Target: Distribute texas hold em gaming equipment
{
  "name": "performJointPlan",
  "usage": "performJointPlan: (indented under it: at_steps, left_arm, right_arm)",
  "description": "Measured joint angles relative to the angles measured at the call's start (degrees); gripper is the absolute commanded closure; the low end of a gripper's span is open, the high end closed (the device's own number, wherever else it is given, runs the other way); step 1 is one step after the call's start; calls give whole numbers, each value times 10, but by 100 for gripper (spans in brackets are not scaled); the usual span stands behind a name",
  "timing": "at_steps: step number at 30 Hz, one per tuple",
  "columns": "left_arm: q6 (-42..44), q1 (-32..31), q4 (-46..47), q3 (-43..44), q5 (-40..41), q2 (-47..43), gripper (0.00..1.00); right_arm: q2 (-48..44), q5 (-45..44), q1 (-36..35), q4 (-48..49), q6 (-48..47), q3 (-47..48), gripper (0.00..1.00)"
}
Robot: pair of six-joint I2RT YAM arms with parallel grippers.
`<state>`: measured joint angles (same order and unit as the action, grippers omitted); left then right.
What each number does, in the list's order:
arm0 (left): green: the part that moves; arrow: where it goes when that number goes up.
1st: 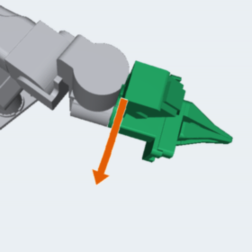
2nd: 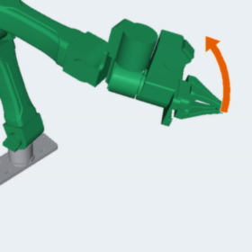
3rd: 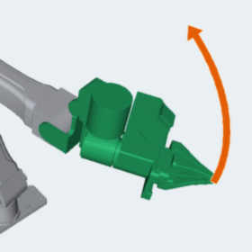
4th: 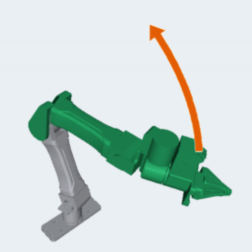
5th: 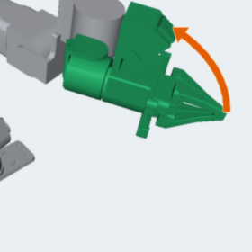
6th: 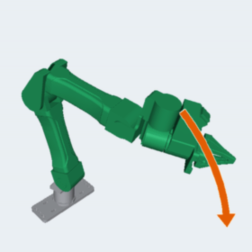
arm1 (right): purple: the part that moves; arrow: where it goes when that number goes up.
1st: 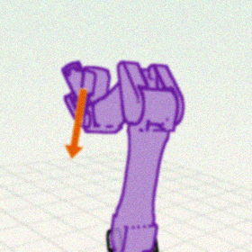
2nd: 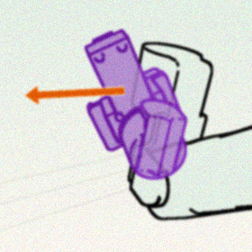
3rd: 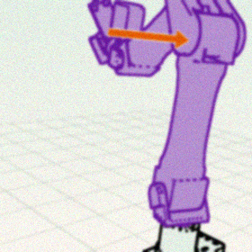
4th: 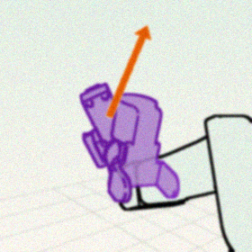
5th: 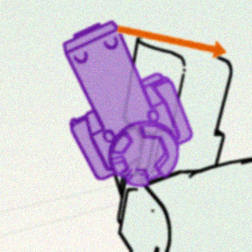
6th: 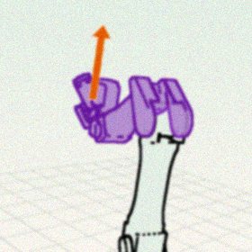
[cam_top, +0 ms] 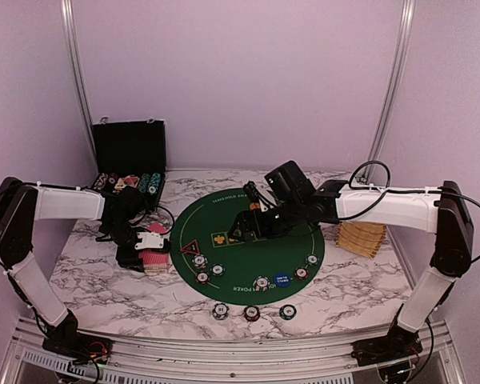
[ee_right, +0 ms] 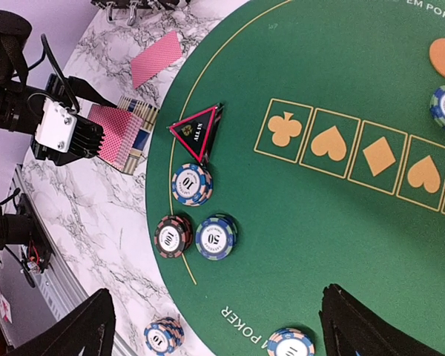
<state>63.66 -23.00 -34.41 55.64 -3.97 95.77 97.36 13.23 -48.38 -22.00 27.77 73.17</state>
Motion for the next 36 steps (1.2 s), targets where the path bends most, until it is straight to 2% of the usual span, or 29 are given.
performJointPlan:
  at_steps: [3, 8, 13, 17, 27, 36]
  left_arm:
    - [0, 0, 0, 0, 0, -1, 70]
    - [-3, 0, 0, 0, -3, -14, 75]
    - [-7, 0, -1, -1, -12, -32, 86]
    - [-11, 0, -1, -2, -19, -42, 92]
    - [-42, -9, -18, 22, -56, -57, 96]
    - [-69, -34, -24, 49, -75, -80, 97]
  right_arm:
    - [2, 9, 0, 7, 6, 0, 6]
    - [10, 28, 0, 26, 16, 0, 7]
    - [21, 44, 0, 41, 26, 0, 7]
    - [27, 55, 0, 52, 31, 0, 7]
    - [69, 112, 0, 115, 78, 0, 9]
    - [148, 199, 0, 235, 171, 21, 12]
